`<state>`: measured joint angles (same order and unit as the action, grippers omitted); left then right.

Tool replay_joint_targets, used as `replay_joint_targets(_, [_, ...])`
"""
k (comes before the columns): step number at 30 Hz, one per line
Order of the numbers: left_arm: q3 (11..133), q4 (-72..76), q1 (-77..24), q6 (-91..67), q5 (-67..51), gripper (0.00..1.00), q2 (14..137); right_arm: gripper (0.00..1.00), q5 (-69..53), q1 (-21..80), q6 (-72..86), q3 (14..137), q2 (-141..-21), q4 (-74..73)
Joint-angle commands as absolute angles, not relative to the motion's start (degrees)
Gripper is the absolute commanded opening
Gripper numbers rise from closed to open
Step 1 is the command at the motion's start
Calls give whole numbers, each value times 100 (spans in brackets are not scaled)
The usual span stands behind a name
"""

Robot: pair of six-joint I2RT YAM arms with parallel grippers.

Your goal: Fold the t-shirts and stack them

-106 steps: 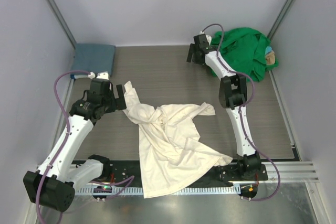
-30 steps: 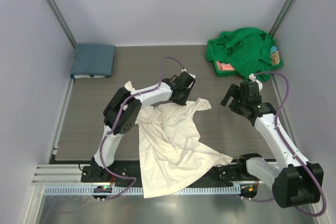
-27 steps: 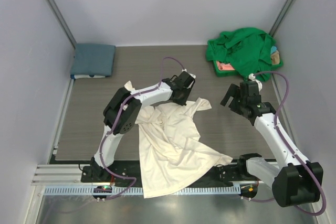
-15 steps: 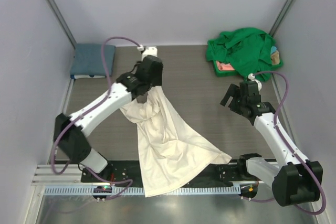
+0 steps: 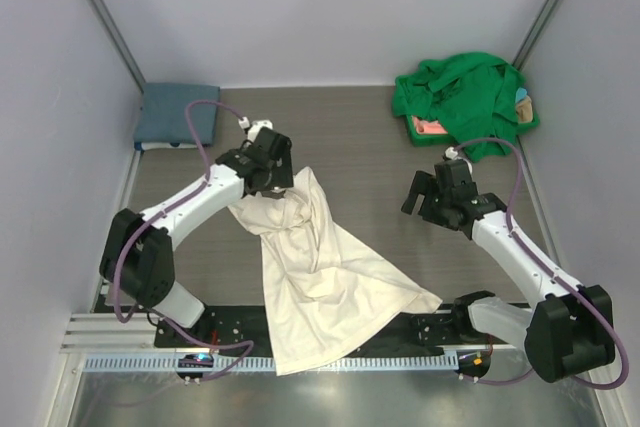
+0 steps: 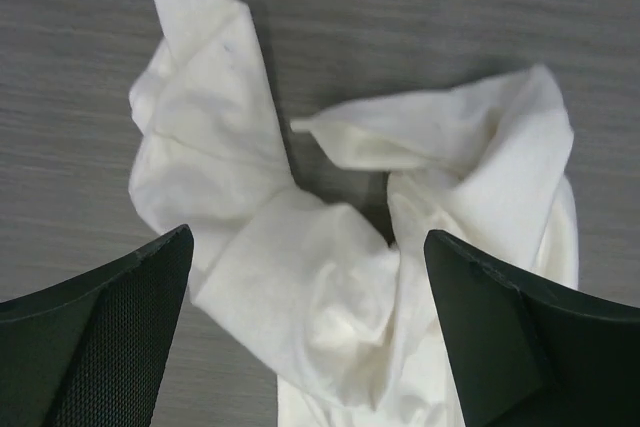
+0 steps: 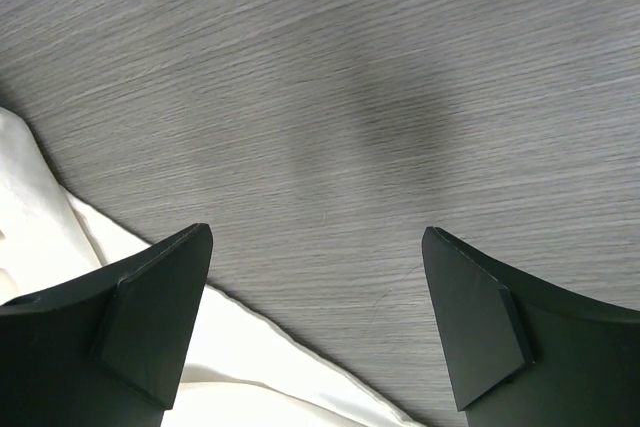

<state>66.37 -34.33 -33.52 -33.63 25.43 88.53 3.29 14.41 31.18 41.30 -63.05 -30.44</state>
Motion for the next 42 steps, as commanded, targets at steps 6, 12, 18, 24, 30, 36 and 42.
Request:
replay_joint_targets(6, [8059, -3217, -2286, -3287, 1495, 96, 10185, 92, 185, 1608, 3173, 4061, -6170, -2918])
replay_joint_targets(12, [8245, -3208, -2189, -3805, 792, 86, 10828, 92, 193, 1617, 3076, 4008, -6196, -2935])
replay_joint_targets(18, [7621, -2893, -2206, -4464, 642, 84, 10460, 92, 246, 1626, 3041, 3981, -6293, -2892])
replay_joint_targets(24, [7295, -2786, -2224, -4755, 598, 79, 10353, 92, 255, 1626, 2962, 3964, -6477, -2760])
replay_joint_targets(30, [7330, -2707, -2268, -4808, 615, 45, 10476, 92, 255, 1626, 2962, 3938, -6469, -2733])
replay_joint_targets(36, [8418, -3223, -2259, -4325, 1141, 0, 10916, 91, -217, 1617, 3400, 3622, -6364, -2716])
replay_joint_targets(42, [9157, -3489, -1864, -3955, 1617, 0, 10531, 90, -27, 2987, 4262, 3235, -6547, -2514])
